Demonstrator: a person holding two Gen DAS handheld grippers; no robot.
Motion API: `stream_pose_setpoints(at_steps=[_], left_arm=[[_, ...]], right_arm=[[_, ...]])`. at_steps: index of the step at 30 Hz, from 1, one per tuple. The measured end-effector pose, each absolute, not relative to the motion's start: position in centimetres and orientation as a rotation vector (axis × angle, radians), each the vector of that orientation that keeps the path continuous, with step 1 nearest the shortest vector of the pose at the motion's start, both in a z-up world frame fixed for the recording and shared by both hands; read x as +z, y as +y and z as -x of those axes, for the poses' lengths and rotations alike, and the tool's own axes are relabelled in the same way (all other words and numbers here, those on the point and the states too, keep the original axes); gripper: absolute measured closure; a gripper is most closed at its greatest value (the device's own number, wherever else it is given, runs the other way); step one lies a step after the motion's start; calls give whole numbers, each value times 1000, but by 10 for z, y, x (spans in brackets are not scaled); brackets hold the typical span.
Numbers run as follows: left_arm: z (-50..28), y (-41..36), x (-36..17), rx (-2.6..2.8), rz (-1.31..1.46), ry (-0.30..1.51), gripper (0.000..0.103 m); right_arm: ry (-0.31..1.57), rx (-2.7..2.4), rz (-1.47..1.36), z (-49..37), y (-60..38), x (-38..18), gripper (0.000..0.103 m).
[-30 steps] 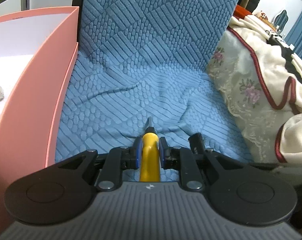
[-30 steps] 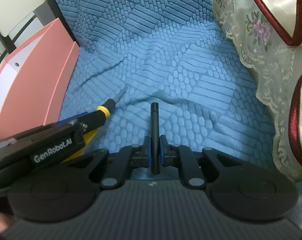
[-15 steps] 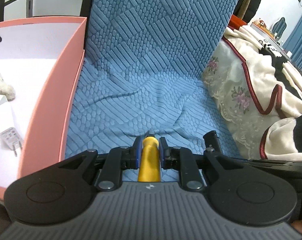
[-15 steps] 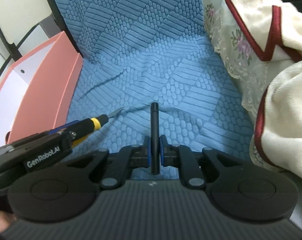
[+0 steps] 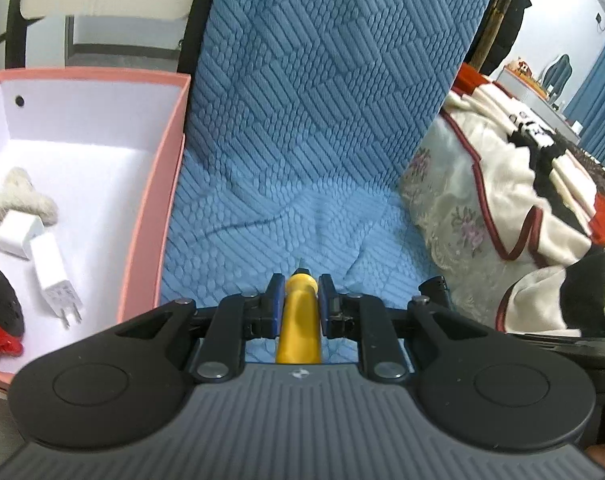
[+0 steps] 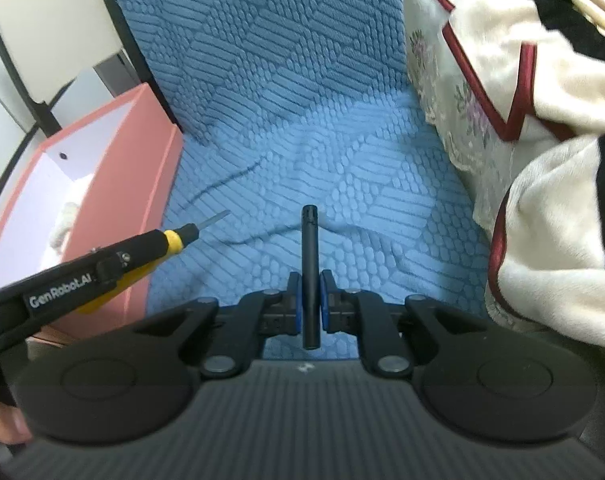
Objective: Organize rigid objects
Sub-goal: 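Carry the screwdriver and black stick with both tools over the pink box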
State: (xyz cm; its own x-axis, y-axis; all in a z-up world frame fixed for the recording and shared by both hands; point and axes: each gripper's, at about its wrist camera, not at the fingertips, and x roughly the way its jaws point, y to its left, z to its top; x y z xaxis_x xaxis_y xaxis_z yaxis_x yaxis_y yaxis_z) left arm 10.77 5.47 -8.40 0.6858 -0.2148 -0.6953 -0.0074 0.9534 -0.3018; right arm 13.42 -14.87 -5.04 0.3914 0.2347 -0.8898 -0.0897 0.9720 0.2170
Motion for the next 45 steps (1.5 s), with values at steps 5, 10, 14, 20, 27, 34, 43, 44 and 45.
stream_pose_setpoints(at_steps=[5, 10, 14, 20, 27, 34, 43, 44, 45], left_arm=[[-102, 60, -61, -118, 292, 773, 83], [-95, 64, -37, -122, 303, 733, 83], [-90, 64, -22, -113, 280, 697, 83], [-91, 73, -10, -103, 280, 667, 83], [-90, 101, 2, -59, 297, 643, 83], [-85, 140, 13, -1, 303, 615, 83], [-80, 183, 27, 76, 306, 610, 82], [-80, 186, 28, 83, 302, 610, 82], [-80, 190, 29, 91, 298, 612, 82]], right_arm=[[1115, 235, -136, -132, -143, -27, 91], [1085, 259, -127, -126, -139, -14, 91], [1071, 267, -126, -124, -135, -7, 91], [1061, 276, -121, -128, -124, -1, 91], [1035, 331, -99, -136, -94, 11, 91], [1036, 408, -97, -142, -58, 17, 91], [1034, 506, -78, -142, -5, 22, 91], [1036, 517, -77, -143, 1, 21, 91], [1040, 528, -78, -143, 6, 21, 91]])
